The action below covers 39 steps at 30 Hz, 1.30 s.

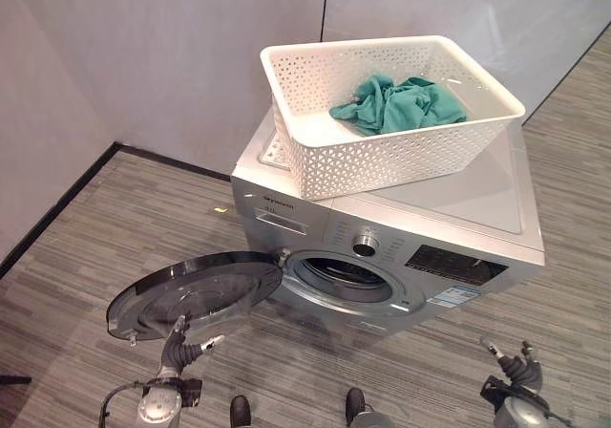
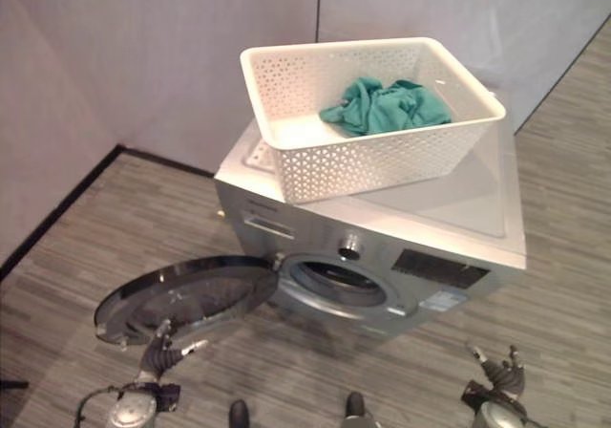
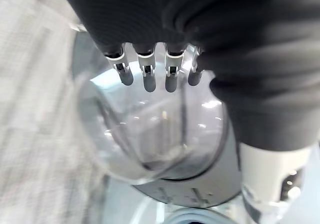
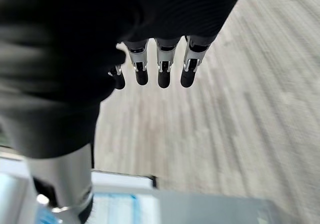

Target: Grab the laundry basket,head to the washer,open it,put in the laundry and shut it.

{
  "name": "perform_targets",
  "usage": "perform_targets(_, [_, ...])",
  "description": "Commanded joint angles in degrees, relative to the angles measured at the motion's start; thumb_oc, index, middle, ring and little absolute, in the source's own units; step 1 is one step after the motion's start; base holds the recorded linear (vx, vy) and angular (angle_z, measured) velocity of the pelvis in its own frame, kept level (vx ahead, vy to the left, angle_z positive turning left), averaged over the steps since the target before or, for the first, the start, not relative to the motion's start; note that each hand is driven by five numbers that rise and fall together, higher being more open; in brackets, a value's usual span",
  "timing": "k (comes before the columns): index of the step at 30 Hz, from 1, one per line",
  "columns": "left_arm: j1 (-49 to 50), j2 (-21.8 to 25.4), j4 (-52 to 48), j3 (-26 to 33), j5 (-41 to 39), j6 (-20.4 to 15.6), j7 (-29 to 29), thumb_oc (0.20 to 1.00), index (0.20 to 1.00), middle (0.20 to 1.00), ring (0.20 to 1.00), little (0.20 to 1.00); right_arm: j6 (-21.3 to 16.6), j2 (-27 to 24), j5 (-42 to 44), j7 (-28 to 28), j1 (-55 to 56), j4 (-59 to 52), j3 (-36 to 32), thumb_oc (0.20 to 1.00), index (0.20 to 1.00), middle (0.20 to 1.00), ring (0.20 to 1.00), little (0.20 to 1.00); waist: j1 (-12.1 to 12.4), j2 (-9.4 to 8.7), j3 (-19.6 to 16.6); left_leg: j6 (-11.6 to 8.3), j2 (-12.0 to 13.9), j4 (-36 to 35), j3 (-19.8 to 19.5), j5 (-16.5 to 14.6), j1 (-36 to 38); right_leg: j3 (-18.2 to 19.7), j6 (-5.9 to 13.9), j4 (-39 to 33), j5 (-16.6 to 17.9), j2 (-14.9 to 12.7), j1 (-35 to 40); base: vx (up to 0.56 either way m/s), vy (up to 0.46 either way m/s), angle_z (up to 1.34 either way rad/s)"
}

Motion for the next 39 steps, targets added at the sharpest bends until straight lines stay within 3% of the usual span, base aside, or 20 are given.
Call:
perform_targets(1, [-2.6,-2.0,-0.6,2.5,2.3,-0.6,1.2,1.0,1.0,1.0,1.0,1.0,-2.0,-6.2,-2.6,-7.2,-0.9,-8.8,-8.4,1.0,1.0,1.0,1.0,1.0,0.7,2.64,2.8,4.05,-0.2,8.4,0.7,-14.0,4.3,3.5,3.66,4.9,-0.1,-1.9,-2.6,0.02,0.224,-0.4])
perform_targets(3, [-2.6,-2.8,-0.8,2.9,1.9,0.1,1.0,1.0,1.0,1.0,1.0,1.0,-0.7,-6.2,-8.4,-10.8,0.9,-17.6,-11.6,1.0,1.0,1.0,1.0,1.0,0.6,2.73,1.9,5.47,-1.6,8.2,0.4,-15.0,5.0,4.0,4.5,5.8,0.5,-3.0,-3.2,0.03,0.277,-0.29])
perform_targets(4, [-3.2,-3.2,-1.2,2.5,2.0,0.3,0.7,1.0,1.0,1.0,1.0,1.0,0.3,-6.9,-15.4,-14.4,1.1,-25.5,-14.6,1.0,1.0,1.0,1.0,1.0,0.5,2.63,1.4,6.99,-3.2,8.3,-0.2,-15.6,5.3,4.9,4.53,9.4,0.2,-3.7,-4.4,0.03,0.251,-0.17])
perform_targets(10, [-5.2,-3.6,-0.6,0.0,5.1,0.9,-0.5,1.0,1.0,1.0,1.0,1.0,0.8,-12.6,-25.8,-17.0,-3.9,-39.8,-17.9,1.0,1.0,1.0,1.0,1.0,-0.3,2.59,2.2,10.47,-6.3,11.7,-3.0,-18.2,5.0,11.1,3.08,22.0,-0.3,-1.9,-9.6,0.0,0.173,0.04])
perform_targets(13, [-6.0,-3.5,-0.2,-0.2,4.8,0.5,-0.6,1.0,1.0,1.0,1.0,1.0,0.3,-17.7,-26.4,-15.9,-7.5,-44.3,-17.8,1.0,1.0,1.0,1.0,1.0,-0.2,2.39,1.9,10.26,-6.7,11.3,-3.7,-18.0,5.1,14.0,3.07,17.1,-1.2,-0.2,-10.6,0.04,0.025,0.17])
perform_targets(18, [-7.3,-2.8,0.1,-1.5,5.4,0.4,-0.3,1.0,1.0,1.0,1.0,1.0,-0.9,-26.3,-20.7,-10.5,-12.8,-44.8,-14.0,1.0,1.0,1.0,1.0,1.0,0.3,0.56,1.9,9.0,-6.6,11.4,-5.3,-18.2,5.0,18.6,3.93,7.8,0.3,-0.1,-11.1,0.05,-0.078,0.2])
perform_targets(19, [-7.6,-3.0,0.6,-2.5,5.2,0.5,-1.0,1.0,1.0,1.0,1.0,1.0,-0.7,-31.0,-17.5,-6.2,-14.1,-44.6,-11.5,1.0,1.0,1.0,1.0,1.0,0.8,-1.2,1.3,8.0,-6.6,10.8,-7.2,-17.8,5.4,20.5,3.88,7.3,0.1,0.0,-9.8,0.09,-0.145,0.27])
perform_targets(22, [-6.7,-3.3,0.6,-3.5,3.6,1.1,-2.0,1.0,1.0,1.0,1.0,1.0,-0.6,-36.3,-11.5,-0.9,-17.7,-44.4,-6.4,1.0,1.0,1.0,1.0,1.0,1.5,-2.52,-0.4,6.72,-4.8,9.1,-8.2,-16.6,6.3,19.5,3.47,7.0,1.1,0.6,-9.3,0.12,-0.192,0.38])
perform_targets(27, [-6.4,-2.8,0.3,-6.2,1.3,1.3,-4.3,1.0,1.0,1.0,1.0,1.0,1.3,-48.8,-2.1,8.5,-29.2,-41.2,6.2,1.0,1.0,1.0,1.0,1.0,2.2,-3.25,-1.8,4.24,-1.3,6.0,-9.4,-13.3,7.6,16.3,2.24,5.2,0.1,1.9,-7.4,0.1,-0.149,0.22])
perform_targets(30, [-6.3,-1.9,0.3,-7.9,0.5,1.1,-5.8,1.0,1.0,1.0,1.0,1.0,2.1,-57.8,1.7,13.8,-41.8,-38.0,17.9,1.0,1.0,1.0,1.0,1.0,2.6,-3.76,-2.3,2.85,0.6,4.4,-9.9,-10.9,7.9,15.2,1.5,4.7,-0.6,2.8,-6.9,0.07,-0.114,0.15])
perform_targets(31, [-6.2,-1.9,0.1,-8.1,0.1,1.0,-6.2,1.0,1.0,1.0,1.0,1.0,2.2,-60.0,2.5,14.5,-47.0,-36.4,22.9,1.0,1.0,1.0,1.0,1.0,2.5,-3.77,-2.4,2.59,1.1,4.1,-9.9,-10.5,8.0,14.9,1.29,4.7,-0.9,3.1,-6.8,0.08,-0.145,0.02])
perform_targets(32, [-6.1,-0.7,0.0,-9.6,-0.8,0.6,-7.5,1.0,1.0,1.0,1.0,1.0,3.2,-62.9,4.1,18.0,-60.8,-32.0,36.5,1.0,1.0,1.0,1.0,1.0,3.2,-4.66,-2.4,1.76,2.3,3.4,-10.1,-8.9,8.0,13.9,0.86,4.9,-1.6,3.9,-6.8,0.06,-0.108,0.0])
perform_targets(34, [-5.9,-0.5,-0.1,-9.6,-1.5,0.5,-7.9,1.0,1.0,1.0,1.0,1.0,3.8,-63.0,4.9,18.4,-70.9,-28.8,45.9,1.0,1.0,1.0,1.0,1.0,3.0,-4.76,-2.6,1.41,2.8,2.9,-10.2,-8.3,8.0,13.5,0.71,5.0,-1.8,4.1,-6.8,0.04,-0.083,-0.01])
perform_targets(36, [-5.5,-0.3,-0.4,-9.7,-2.7,0.4,-8.9,1.0,1.0,1.0,1.0,1.0,5.0,-61.0,5.9,20.3,-89.3,-21.7,63.5,1.0,1.0,1.0,1.0,1.0,2.7,-4.21,-2.6,0.68,3.7,2.0,-10.4,-6.6,7.8,12.4,0.36,5.5,-2.7,4.7,-7.1,0.04,-0.085,-0.04])
perform_targets(39, [-5.6,0.3,-0.2,-10.5,-4.1,0.2,-9.9,1.0,1.0,1.0,1.0,1.0,6.1,-55.7,5.6,21.7,-104.1,-8.9,75.7,1.0,1.0,1.0,1.0,1.0,3.0,-3.35,-2.4,-0.26,5.0,0.0,-11.4,-3.6,6.9,10.2,-0.07,6.9,-3.9,5.2,-7.9,0.02,-0.095,0.25])
